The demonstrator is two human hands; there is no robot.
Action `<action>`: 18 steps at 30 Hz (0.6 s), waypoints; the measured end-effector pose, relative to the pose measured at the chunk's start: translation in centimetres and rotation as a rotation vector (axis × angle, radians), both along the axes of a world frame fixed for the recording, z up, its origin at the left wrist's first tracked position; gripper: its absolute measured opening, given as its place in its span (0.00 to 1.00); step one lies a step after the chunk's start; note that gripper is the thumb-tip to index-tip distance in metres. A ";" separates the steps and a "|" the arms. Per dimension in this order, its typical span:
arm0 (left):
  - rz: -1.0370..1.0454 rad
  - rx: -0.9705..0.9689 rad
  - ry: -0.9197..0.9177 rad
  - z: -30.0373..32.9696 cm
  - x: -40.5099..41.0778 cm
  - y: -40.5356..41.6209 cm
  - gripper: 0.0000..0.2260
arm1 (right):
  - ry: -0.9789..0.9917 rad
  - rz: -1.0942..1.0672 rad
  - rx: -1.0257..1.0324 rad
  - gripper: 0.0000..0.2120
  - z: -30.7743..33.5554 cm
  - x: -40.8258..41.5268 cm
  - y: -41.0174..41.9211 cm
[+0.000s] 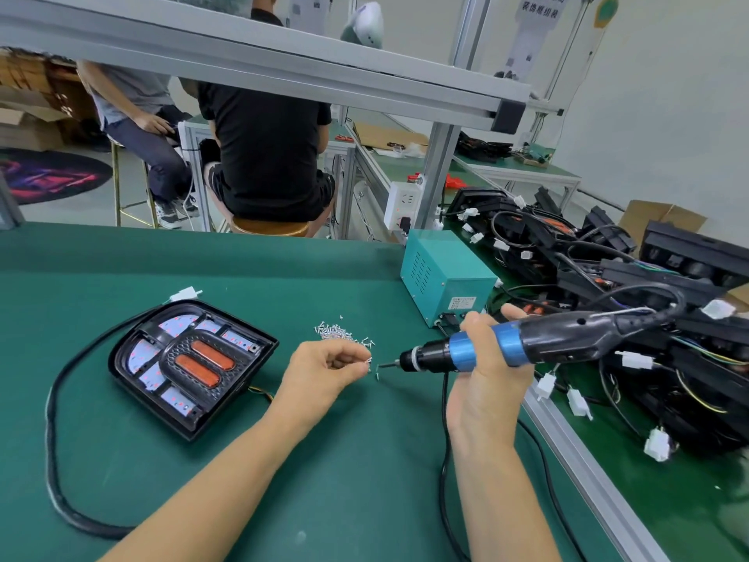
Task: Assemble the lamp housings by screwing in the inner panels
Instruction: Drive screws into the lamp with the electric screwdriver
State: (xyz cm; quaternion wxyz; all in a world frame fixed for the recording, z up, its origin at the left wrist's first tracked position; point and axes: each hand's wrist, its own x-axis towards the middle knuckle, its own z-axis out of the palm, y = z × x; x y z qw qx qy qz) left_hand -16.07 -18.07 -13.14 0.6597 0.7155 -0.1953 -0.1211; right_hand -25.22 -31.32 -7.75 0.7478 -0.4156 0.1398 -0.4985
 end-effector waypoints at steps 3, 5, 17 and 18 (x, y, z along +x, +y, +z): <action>0.008 -0.003 0.010 -0.2 0.0 0.0 0.10 | -0.029 0.021 0.034 0.15 0.3 -0.2 -0.2; 0.020 -0.028 0.030 -0.2 -0.1 -0.2 0.10 | -0.056 0.040 0.058 0.15 0.6 -0.3 -0.4; 0.039 0.114 -0.048 0.1 0.3 -0.4 0.10 | -0.082 0.109 0.077 0.14 1.1 -0.3 -0.5; 0.044 0.124 -0.055 0.1 0.4 -0.3 0.10 | -0.081 0.109 0.090 0.14 1.2 -0.3 -0.6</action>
